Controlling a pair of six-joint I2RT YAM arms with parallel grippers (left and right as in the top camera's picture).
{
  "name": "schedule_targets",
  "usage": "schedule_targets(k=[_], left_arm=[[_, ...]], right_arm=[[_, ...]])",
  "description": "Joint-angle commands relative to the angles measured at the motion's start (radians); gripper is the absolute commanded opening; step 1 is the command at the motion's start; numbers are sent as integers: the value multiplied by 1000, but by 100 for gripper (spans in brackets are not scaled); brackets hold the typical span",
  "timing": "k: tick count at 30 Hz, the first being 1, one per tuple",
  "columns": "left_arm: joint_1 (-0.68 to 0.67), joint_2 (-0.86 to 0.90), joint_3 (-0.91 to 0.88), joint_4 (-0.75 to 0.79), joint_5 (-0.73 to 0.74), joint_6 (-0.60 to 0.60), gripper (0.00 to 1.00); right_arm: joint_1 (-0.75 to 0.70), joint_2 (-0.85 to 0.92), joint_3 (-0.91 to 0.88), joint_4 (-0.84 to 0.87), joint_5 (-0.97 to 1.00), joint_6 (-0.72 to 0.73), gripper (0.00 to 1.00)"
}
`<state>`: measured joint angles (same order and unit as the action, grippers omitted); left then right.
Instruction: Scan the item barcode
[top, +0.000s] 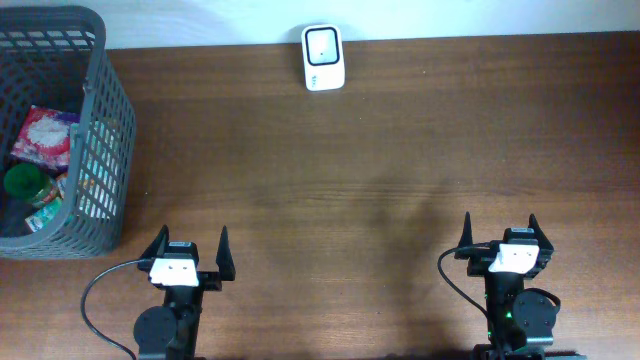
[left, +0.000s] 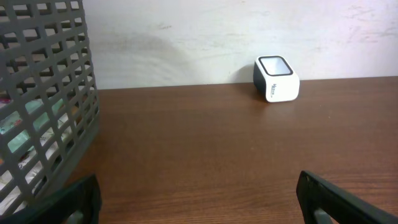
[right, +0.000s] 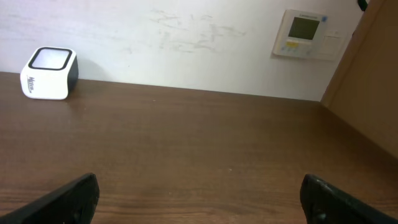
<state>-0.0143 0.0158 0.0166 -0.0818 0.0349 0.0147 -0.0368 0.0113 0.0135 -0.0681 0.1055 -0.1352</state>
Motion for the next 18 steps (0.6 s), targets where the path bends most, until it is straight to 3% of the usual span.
schedule_targets(k=[1,5,10,12,13,16,18], left_arm=[[3,-4,-7,2,18,-10,99],[3,-4,-7,96,81,-11,99],[3,-4,-6,443,350,-14,99],[5,-4,14,544,360,-14,99],[5,-2,48,520,340,-14,99],[5,130,340,154,257,23,99],[4,301,566,-34,393,144,99]], right_arm=[[-4,3,-8,-3,19,-3,99],[-4,3,-8,-3,19,-3,99],[-4,3,-8,-3,19,-3,99],[-4,3,-8,-3,19,-3,99],[-4,3,-8,-3,19,-3,99],[-4,3,-8,-3,19,-3,99],[-4,3,-8,-3,19,-3,99]])
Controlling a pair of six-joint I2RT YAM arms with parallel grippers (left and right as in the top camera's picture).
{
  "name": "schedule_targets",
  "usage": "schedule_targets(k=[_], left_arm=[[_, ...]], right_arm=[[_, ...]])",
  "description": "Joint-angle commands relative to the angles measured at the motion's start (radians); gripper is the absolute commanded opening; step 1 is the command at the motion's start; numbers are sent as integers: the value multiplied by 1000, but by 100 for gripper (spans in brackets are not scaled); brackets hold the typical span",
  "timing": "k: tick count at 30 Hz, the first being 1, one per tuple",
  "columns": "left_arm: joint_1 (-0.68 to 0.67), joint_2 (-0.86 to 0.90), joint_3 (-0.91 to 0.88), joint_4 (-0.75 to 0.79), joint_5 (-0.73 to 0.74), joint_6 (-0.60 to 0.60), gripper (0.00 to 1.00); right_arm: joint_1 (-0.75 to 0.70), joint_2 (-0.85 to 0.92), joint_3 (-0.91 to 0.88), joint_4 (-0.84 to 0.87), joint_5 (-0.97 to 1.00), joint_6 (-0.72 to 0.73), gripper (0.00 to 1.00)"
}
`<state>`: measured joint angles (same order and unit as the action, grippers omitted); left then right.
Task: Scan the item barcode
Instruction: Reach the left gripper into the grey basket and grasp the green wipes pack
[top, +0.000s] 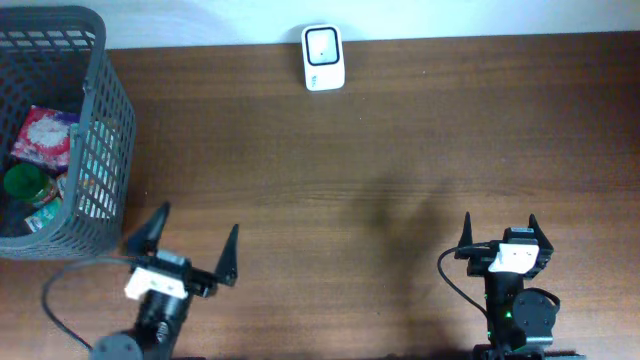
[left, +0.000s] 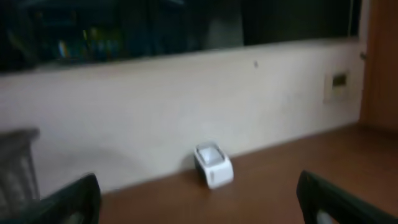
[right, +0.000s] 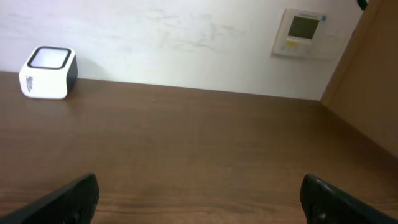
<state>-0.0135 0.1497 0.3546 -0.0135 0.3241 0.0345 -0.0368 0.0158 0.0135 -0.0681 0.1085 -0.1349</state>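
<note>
A white barcode scanner (top: 323, 57) stands at the table's far edge by the wall, also seen as the scanner (left: 213, 165) and the scanner (right: 48, 73). Items lie in a grey basket (top: 100, 120) at the far left: a pink-and-white packet (top: 44, 135) and a green-lidded item (top: 22, 182). My left gripper (top: 193, 240) is open, raised and tilted near the basket's front right corner, holding nothing. At the front right my right gripper (top: 499, 232) is open and empty.
The brown table (top: 400, 150) runs to a white wall. A wall thermostat (right: 304, 32) and a wooden panel (right: 373, 81) show at the right in the right wrist view. The left wrist view is blurred.
My left arm has lifted and tilted up, its gripper now nearer the basket and spread wider in the overhead view. Its camera now looks at the wall and scanner. The right arm is unchanged.
</note>
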Motion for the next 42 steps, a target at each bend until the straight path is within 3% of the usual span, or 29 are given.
schedule_targets(k=[1,3,5,7,10,12,13,16,19,21,27,28,30,32,37,38,40,42], left_arm=[[4,205,274,-103,193,124,99],[4,230,298,-34,243,116,99],[4,282,376,-21,128,-2,99],[4,477,646,-323,40,11,99],[3,756,985,-662,177,72,99],[4,842,1067,-670,77,64,99],[4,880,1114,-684,-34,0,99],[33,1123,1452,-885,-297,-35,99],[190,1400,1790,-1049,-320,-149,99],[320,1549,1912,-1076,-316,-249,99],[577,1749,1930,-1080,-302,-264,98],[590,1770,1930,-1076,-302,-222,98],[591,1823,1930,-1070,-302,-13,98],[591,1884,1926,-1075,-283,24,85],[590,2031,1926,-1175,-132,158,74],[590,2055,1925,-1194,-125,176,60],[590,2081,1922,-1203,-92,179,63],[582,2097,1922,-1207,-16,238,73]], right_arm=[[-4,-2,-8,-3,16,-4,99],[-4,-2,-8,-3,16,-4,99],[-4,-2,-8,-3,16,-4,99],[-4,-2,-8,-3,16,-4,99],[-4,-2,-8,-3,16,-4,99],[-4,-2,-8,-3,16,-4,99],[-4,-2,-8,-3,16,-4,99],[-4,-2,-8,-3,16,-4,99],[-4,-2,-8,-3,16,-4,99],[-4,-2,-8,-3,16,-4,99],[-4,-2,-8,-3,16,-4,98],[-4,-2,-8,-3,16,-4,99],[-4,-2,-8,-3,16,-4,99],[-4,-2,-8,-3,16,-4,99],[-4,-2,-8,-3,16,-4,99],[-4,-2,-8,-3,16,-4,99],[-4,-2,-8,-3,16,-4,99],[-4,-2,-8,-3,16,-4,99]])
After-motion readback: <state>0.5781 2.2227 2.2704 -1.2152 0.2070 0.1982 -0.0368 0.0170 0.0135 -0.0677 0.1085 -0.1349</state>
